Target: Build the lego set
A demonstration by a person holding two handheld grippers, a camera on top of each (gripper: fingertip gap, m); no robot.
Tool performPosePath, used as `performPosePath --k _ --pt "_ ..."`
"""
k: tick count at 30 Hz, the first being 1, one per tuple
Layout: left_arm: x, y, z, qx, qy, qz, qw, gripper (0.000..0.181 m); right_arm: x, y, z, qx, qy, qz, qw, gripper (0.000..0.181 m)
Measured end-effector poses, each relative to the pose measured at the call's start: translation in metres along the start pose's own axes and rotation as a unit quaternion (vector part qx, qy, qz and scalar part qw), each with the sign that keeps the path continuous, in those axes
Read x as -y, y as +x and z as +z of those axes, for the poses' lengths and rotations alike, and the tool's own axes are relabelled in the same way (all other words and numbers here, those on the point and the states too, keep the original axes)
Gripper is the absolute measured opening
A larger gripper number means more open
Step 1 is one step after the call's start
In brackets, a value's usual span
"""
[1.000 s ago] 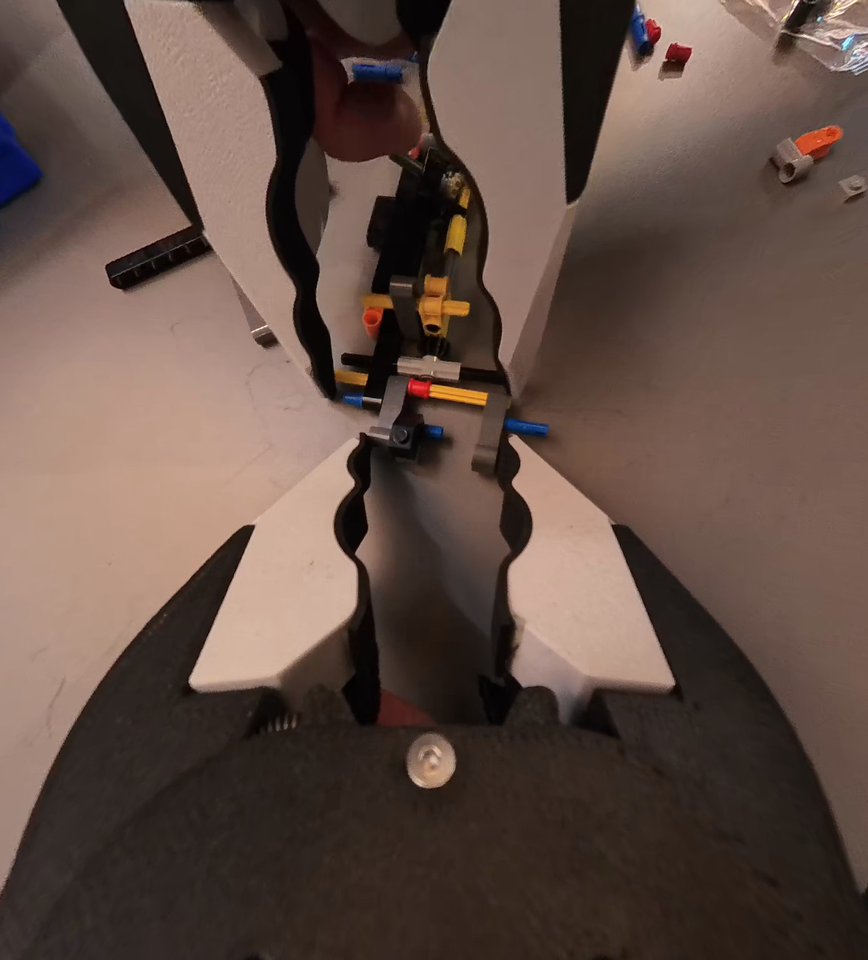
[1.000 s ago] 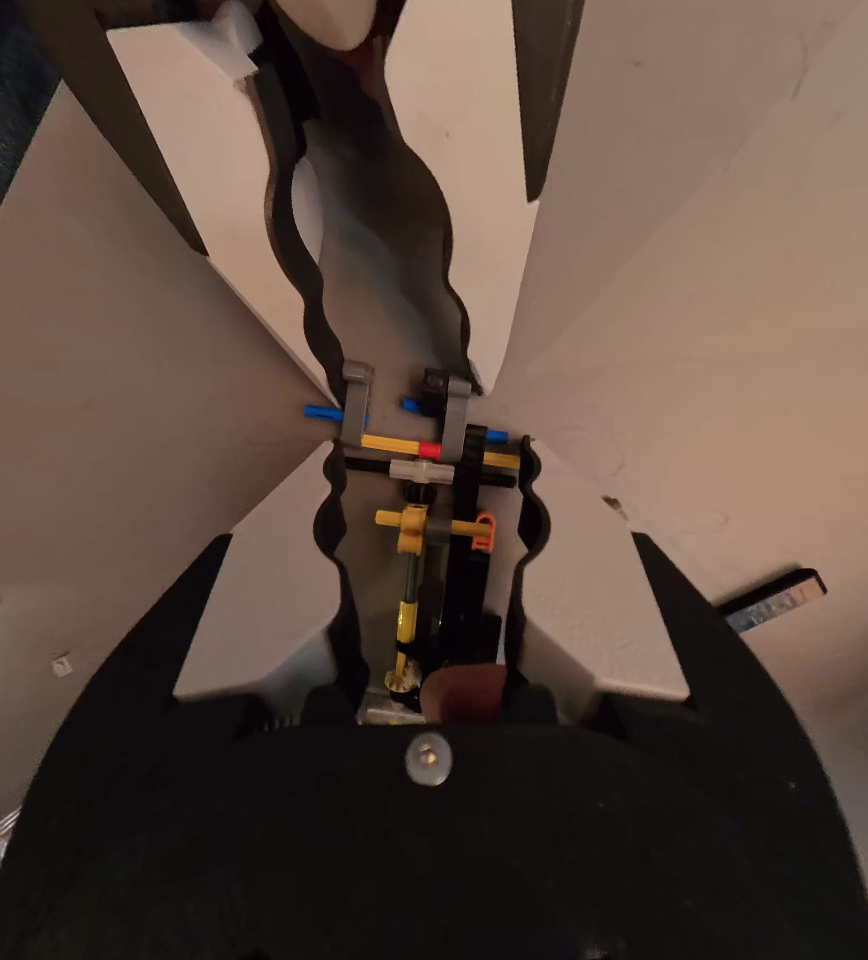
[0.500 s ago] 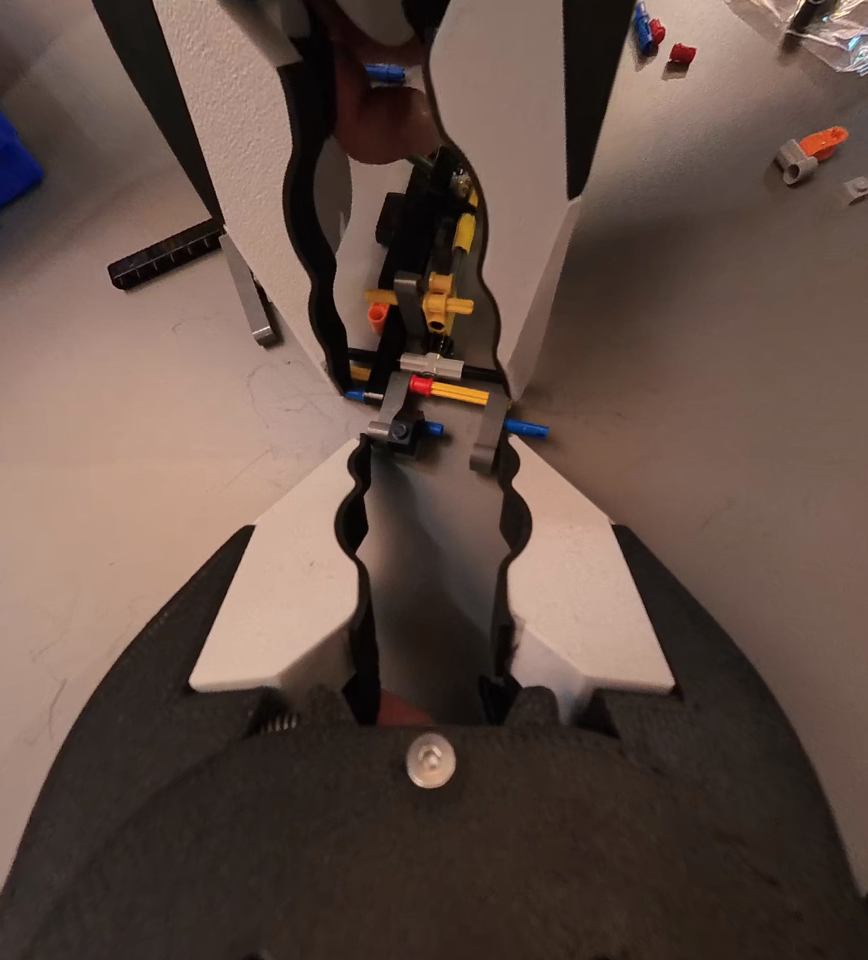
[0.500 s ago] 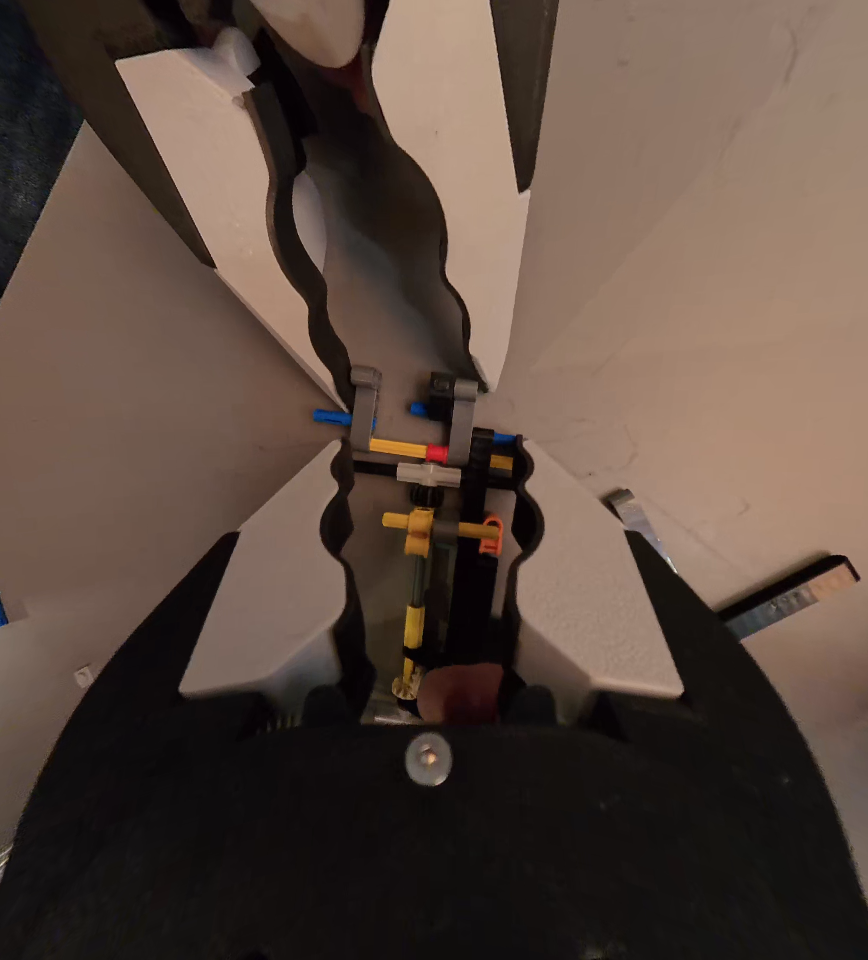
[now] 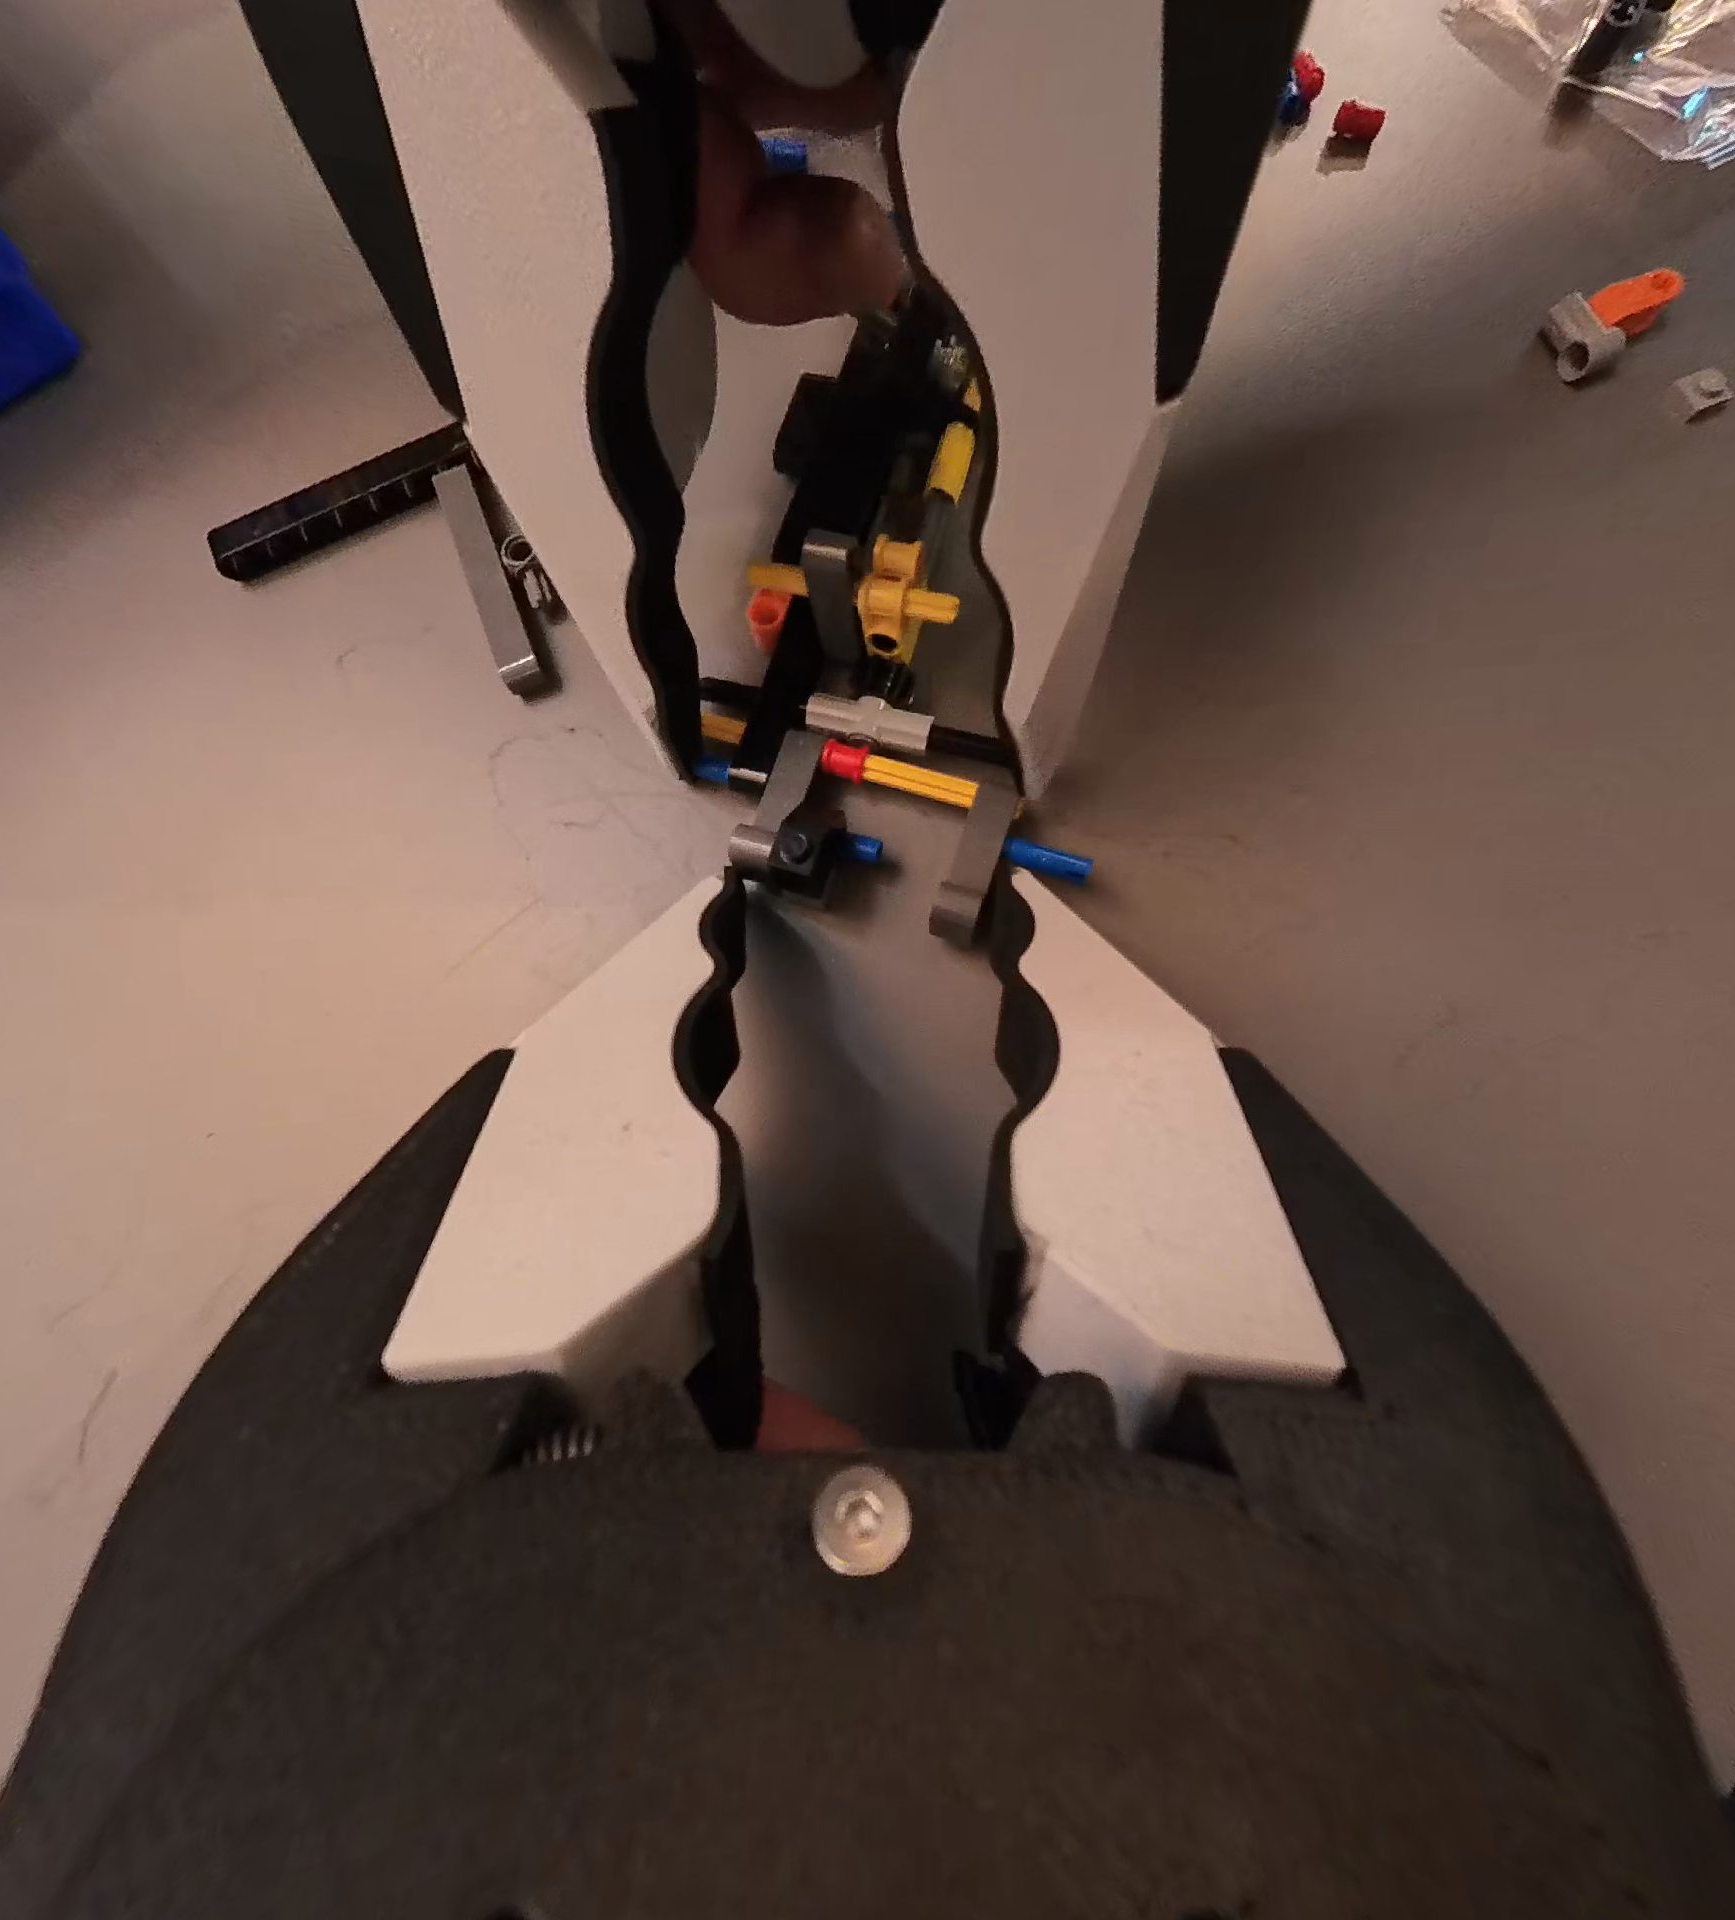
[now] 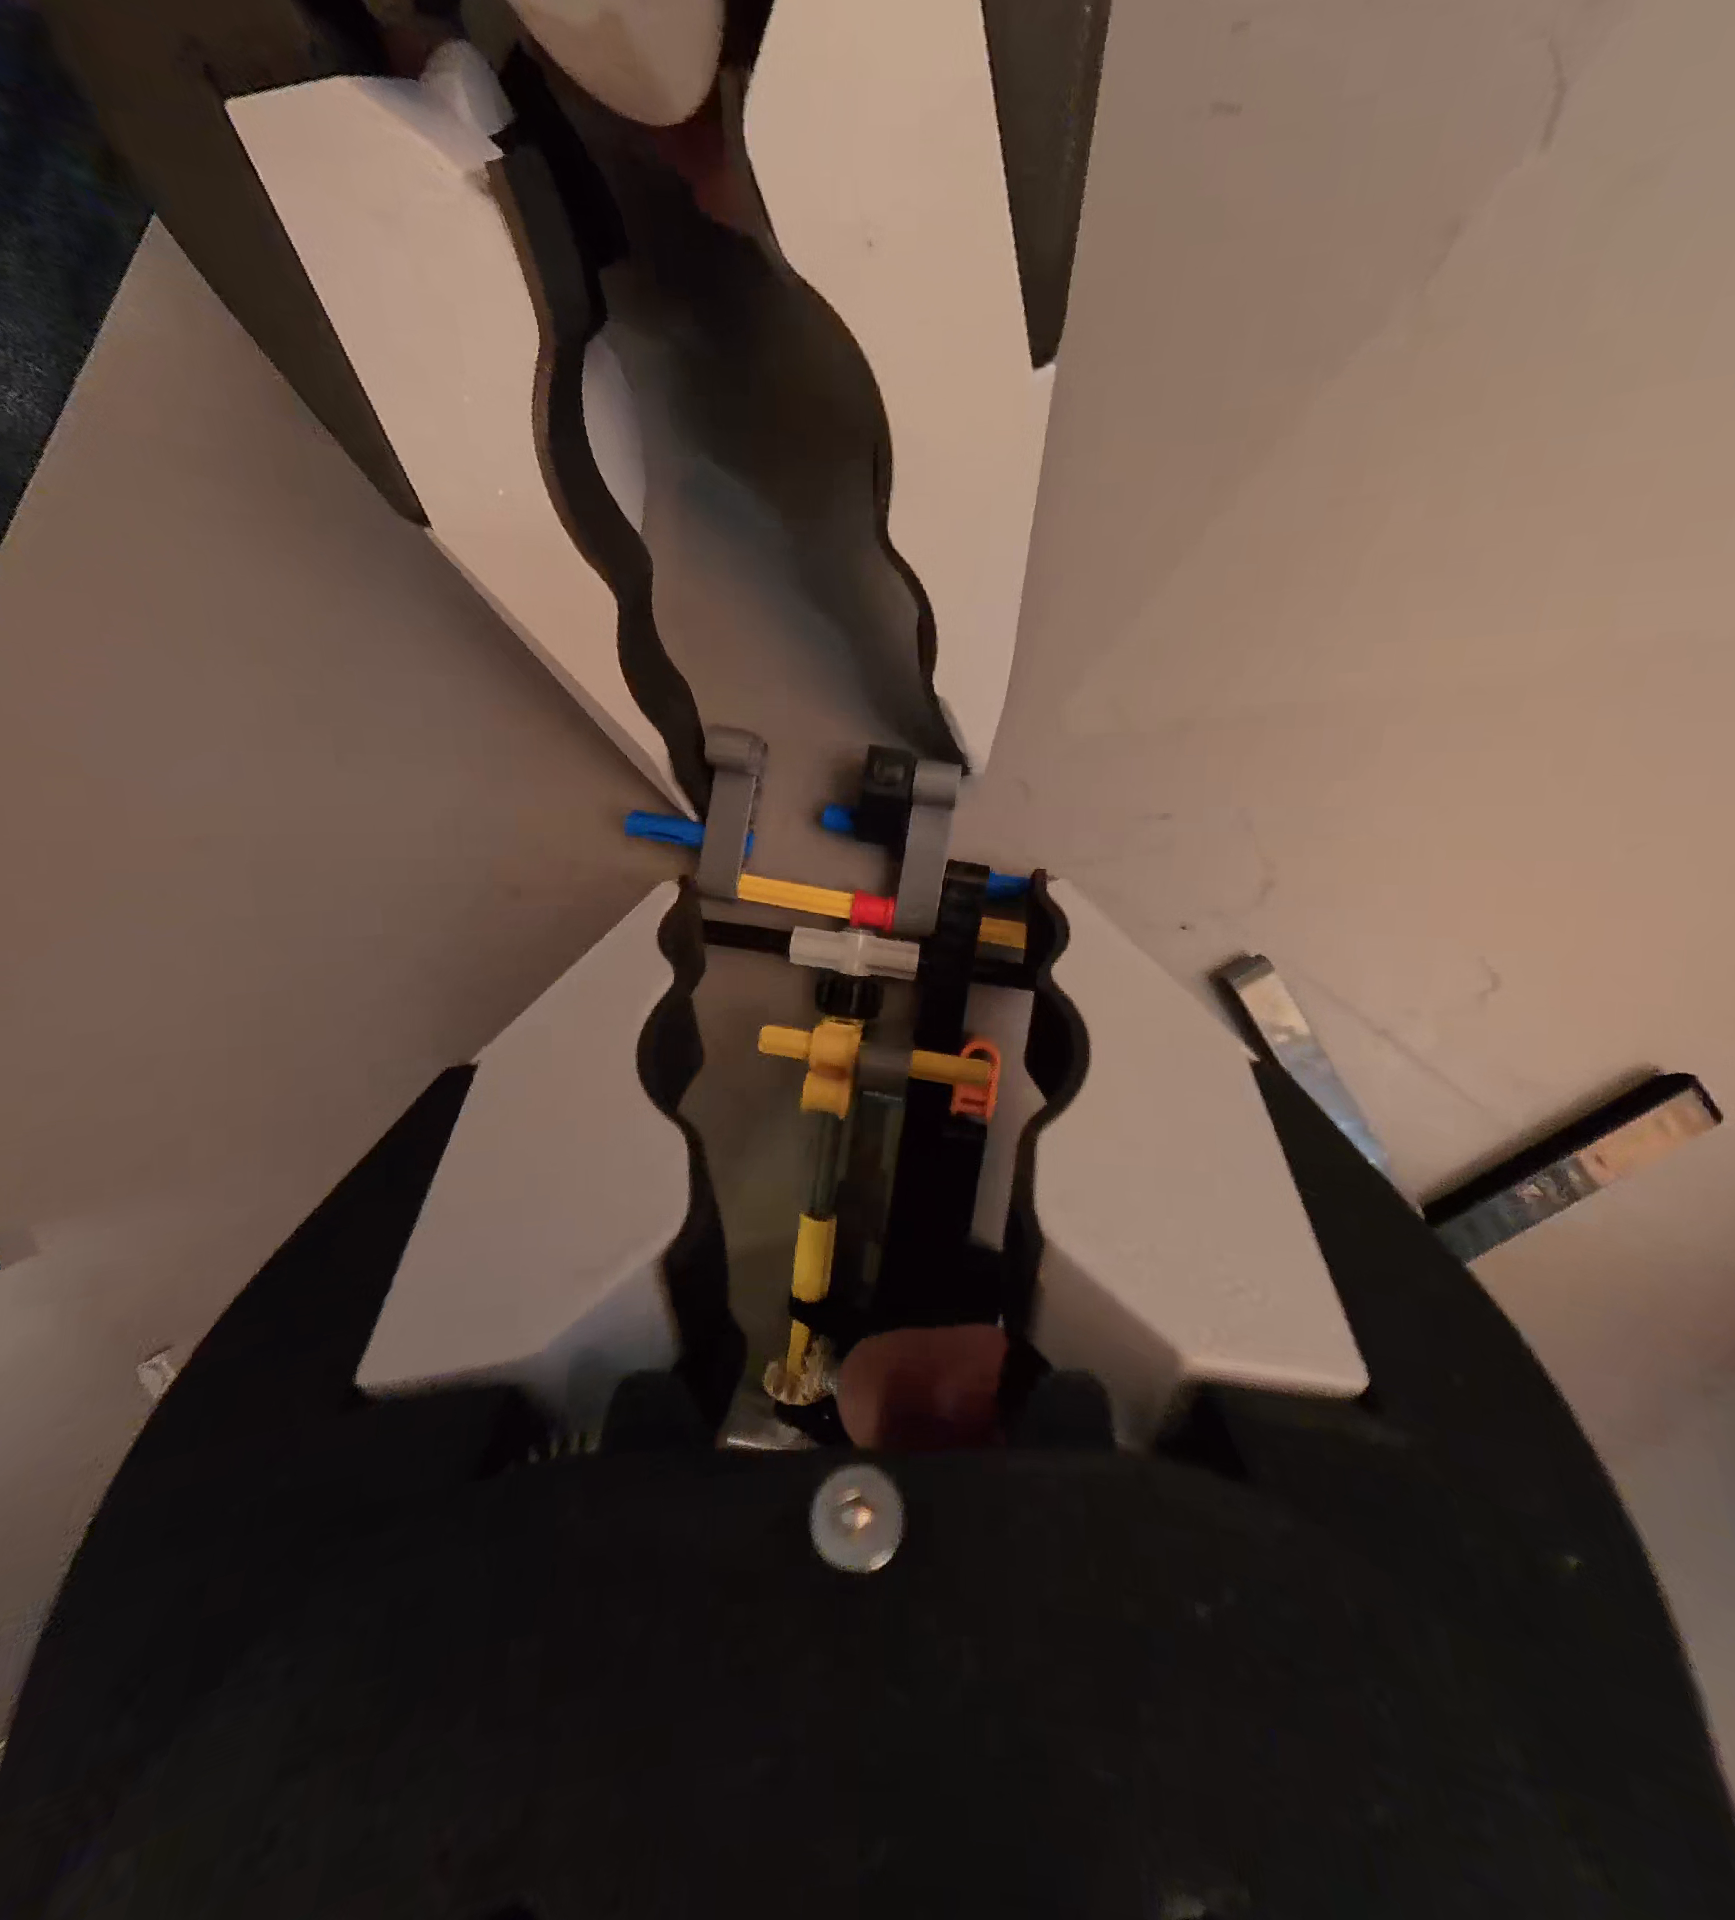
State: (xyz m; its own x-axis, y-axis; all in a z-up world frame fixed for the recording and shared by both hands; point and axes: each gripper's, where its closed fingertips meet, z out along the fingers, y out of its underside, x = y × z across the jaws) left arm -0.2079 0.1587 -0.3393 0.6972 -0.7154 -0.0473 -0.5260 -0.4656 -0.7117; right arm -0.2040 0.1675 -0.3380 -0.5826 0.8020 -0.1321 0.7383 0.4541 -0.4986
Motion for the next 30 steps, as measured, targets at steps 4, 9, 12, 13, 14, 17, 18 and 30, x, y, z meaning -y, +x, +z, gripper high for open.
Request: performPosePath --k 4,9,12,13,14,17,18,30 --pt "0.0 -0.0002 -0.0001 0.002 -0.002 0.001 1.0 0.045 -0.0002 0.0002 0.0005 -0.006 0.004 0.001 1.0 0.06" --pt "0.0001 -0.0002 -0.0001 0.001 -0.002 0.0 1.0 0.045 -0.0006 0.0006 0.0009 -0.01 0.013 0.004 1.0 0.06" --pt "0.0002 -0.0003 -0.0001 0.001 -0.002 0.001 1.0 0.045 -0.0009 0.0007 0.001 -0.011 0.015 0.001 1.0 0.06" --pt "0.0003 -0.0003 0.0 0.001 -0.002 0.0 1.0 0.045 -0.0011 0.0008 0.001 -0.011 0.015 0.0 1.0 0.06" --pt "0.0004 -0.0003 0.0001 0.001 -0.002 0.0 1.0 0.044 -0.0012 0.0009 0.0009 -0.01 0.016 0.0 1.0 0.06" --pt "0.0006 -0.0004 0.0003 0.001 -0.001 0.001 1.0 0.044 -0.0016 0.0011 0.0008 -0.008 0.015 -0.002 1.0 0.059" --pt "0.0006 -0.0004 0.0004 0.001 0.0 0.001 1.0 0.044 -0.0017 0.0012 0.0007 -0.007 0.015 -0.002 1.0 0.059" --pt "0.0011 -0.0037 0.0011 0.007 0.007 -0.001 1.0 0.037 -0.0023 0.0043 0.0001 -0.001 0.021 -0.004 1.0 0.053"
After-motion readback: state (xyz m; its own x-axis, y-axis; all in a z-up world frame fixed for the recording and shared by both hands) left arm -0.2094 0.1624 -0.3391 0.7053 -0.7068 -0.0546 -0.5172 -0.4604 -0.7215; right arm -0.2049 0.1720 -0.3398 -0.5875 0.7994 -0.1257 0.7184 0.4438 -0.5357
